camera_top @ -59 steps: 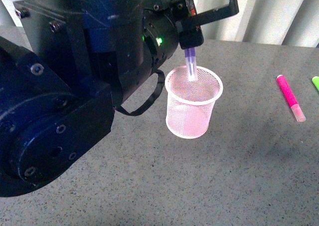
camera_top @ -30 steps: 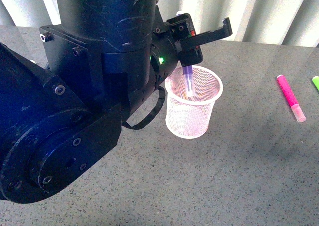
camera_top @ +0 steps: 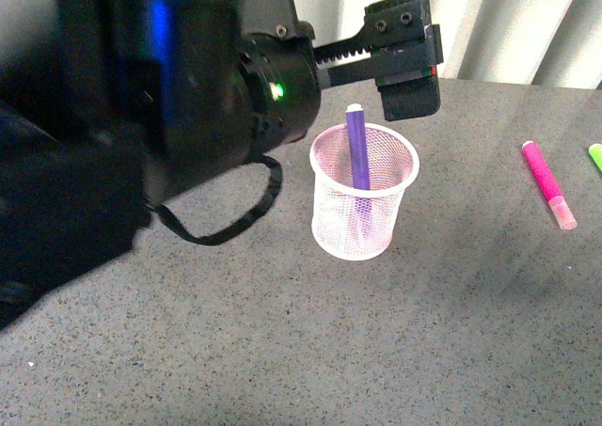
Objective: Insert purple and pink pens into pink cup
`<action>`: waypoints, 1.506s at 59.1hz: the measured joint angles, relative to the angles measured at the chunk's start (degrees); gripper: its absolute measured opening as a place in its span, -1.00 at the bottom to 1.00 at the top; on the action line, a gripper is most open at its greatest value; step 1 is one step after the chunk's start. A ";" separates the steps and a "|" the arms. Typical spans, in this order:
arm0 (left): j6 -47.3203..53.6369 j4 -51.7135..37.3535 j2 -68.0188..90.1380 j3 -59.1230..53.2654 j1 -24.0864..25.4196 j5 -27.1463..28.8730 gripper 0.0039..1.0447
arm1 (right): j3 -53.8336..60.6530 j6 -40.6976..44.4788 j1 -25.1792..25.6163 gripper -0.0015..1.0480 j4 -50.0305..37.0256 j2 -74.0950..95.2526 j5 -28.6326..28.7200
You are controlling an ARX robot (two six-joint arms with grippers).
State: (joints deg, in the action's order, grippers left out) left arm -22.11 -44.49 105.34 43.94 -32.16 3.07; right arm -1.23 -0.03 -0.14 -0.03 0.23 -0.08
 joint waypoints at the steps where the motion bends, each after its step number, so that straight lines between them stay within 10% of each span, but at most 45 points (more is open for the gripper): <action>1: 2.12 2.67 -2.05 -0.50 0.39 -0.66 0.86 | 0.00 0.00 0.00 0.87 0.00 0.00 0.00; 11: 11.15 27.36 -18.34 -3.91 6.43 -1.46 0.88 | 0.00 0.00 0.00 0.87 0.00 0.00 -0.04; 22: 12.63 28.87 -19.08 -4.33 7.41 -1.36 0.88 | 0.00 0.00 0.00 0.87 0.00 0.02 0.15; 29: 17.79 4.72 -16.94 -12.26 6.64 14.43 0.58 | 0.00 0.00 0.00 0.87 0.00 0.00 0.02; 36: 20.22 -14.58 -19.80 -21.90 9.86 17.70 0.20 | 0.00 0.00 0.00 0.87 0.00 0.02 -0.13; 57: 21.29 -17.49 -33.51 -35.58 18.84 9.44 -0.94 | 0.00 0.00 0.00 0.87 0.00 0.00 -0.02; 89: 21.66 0.59 -59.28 -42.64 27.26 1.51 -0.94 | 0.00 0.00 0.00 0.87 0.00 0.00 0.00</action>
State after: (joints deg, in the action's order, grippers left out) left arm -0.45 -43.90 46.06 1.30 -4.91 4.58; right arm -1.23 -0.03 -0.14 -0.03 0.23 -0.08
